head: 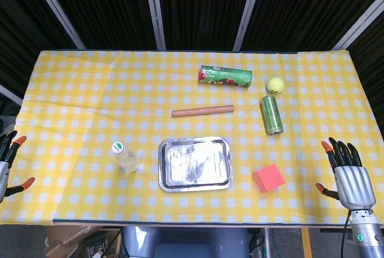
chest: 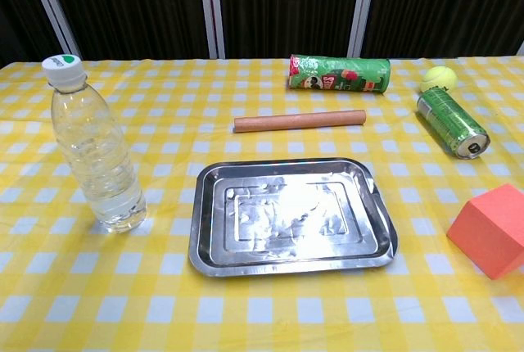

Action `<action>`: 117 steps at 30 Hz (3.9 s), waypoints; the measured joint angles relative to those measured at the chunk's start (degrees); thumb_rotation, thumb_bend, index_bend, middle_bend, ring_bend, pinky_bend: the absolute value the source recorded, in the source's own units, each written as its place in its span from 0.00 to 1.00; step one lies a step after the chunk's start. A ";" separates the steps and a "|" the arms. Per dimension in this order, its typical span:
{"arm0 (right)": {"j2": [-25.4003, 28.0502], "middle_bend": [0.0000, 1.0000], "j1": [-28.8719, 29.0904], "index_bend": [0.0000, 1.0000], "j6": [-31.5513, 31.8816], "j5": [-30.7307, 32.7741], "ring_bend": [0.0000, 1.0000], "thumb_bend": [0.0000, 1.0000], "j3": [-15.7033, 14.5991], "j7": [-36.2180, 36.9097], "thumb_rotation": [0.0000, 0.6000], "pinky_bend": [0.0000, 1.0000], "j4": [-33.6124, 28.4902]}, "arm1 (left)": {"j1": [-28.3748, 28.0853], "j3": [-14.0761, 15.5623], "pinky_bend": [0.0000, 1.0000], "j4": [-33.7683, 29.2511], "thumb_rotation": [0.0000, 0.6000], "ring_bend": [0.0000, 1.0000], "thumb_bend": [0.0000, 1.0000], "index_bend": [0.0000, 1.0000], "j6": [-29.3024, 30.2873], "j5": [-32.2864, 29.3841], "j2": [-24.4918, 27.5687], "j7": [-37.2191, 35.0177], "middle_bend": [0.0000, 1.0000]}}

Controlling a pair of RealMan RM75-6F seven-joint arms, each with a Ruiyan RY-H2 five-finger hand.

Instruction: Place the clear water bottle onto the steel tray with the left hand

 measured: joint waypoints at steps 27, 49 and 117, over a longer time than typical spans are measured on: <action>0.91 0.02 -0.80 0.00 0.60 -0.26 0.00 0.18 -0.37 0.79 1.00 0.00 -0.19 | -1.35 0.39 0.00 1.15 1.00 0.00 0.17 0.09 -2.94 0.00 -0.74 -6.08 0.00; 1.38 0.02 -0.85 0.00 0.12 0.40 0.00 0.18 -0.12 3.34 1.00 0.00 0.06 | -9.65 -1.28 0.00 5.13 1.00 0.00 0.15 0.13 -11.18 2.95 -12.02 -40.11 0.01; 1.58 0.02 -0.20 0.00 -1.64 0.67 0.00 0.18 -0.32 5.07 1.00 0.00 -0.32 | -24.46 -10.97 0.02 -9.66 1.00 0.02 0.39 0.55 -26.06 -17.45 -20.89 -20.74 0.46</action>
